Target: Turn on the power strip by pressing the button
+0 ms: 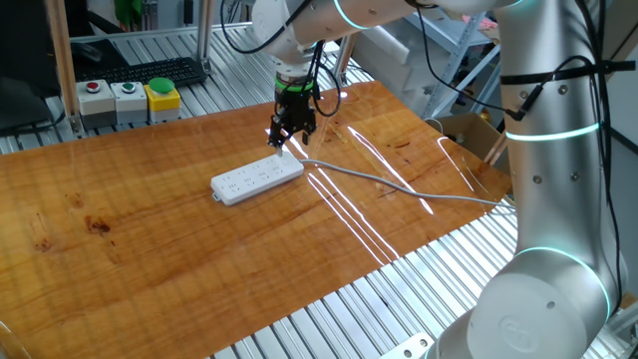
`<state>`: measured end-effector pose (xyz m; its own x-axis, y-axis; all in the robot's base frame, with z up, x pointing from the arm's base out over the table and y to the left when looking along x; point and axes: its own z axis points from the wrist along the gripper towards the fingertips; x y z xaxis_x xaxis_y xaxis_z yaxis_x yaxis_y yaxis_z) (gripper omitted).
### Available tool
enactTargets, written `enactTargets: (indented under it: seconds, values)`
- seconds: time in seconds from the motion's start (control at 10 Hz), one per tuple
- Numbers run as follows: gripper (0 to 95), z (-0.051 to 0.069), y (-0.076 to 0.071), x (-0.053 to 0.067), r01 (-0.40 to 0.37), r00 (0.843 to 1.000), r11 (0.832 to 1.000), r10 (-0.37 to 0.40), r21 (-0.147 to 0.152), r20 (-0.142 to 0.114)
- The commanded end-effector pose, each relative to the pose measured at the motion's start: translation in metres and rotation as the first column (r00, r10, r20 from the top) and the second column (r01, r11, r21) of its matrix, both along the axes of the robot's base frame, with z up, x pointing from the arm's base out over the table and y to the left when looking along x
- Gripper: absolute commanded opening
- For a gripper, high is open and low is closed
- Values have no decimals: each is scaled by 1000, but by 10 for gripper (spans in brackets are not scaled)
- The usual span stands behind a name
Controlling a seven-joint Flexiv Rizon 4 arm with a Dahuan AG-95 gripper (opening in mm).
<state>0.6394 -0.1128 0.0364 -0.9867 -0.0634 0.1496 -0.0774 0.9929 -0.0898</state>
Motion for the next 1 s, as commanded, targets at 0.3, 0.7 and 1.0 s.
enactTargets:
  seconds: [0.3, 0.7, 1.0]
  values:
    - [760, -2, 2, 2, 33, 999, 999, -33, 13, 7]
    - [760, -3, 2, 1, 37, 999, 999, -38, 18, 6]
    - [760, -4, 3, 1, 55, 998, 998, -55, 21, 13]
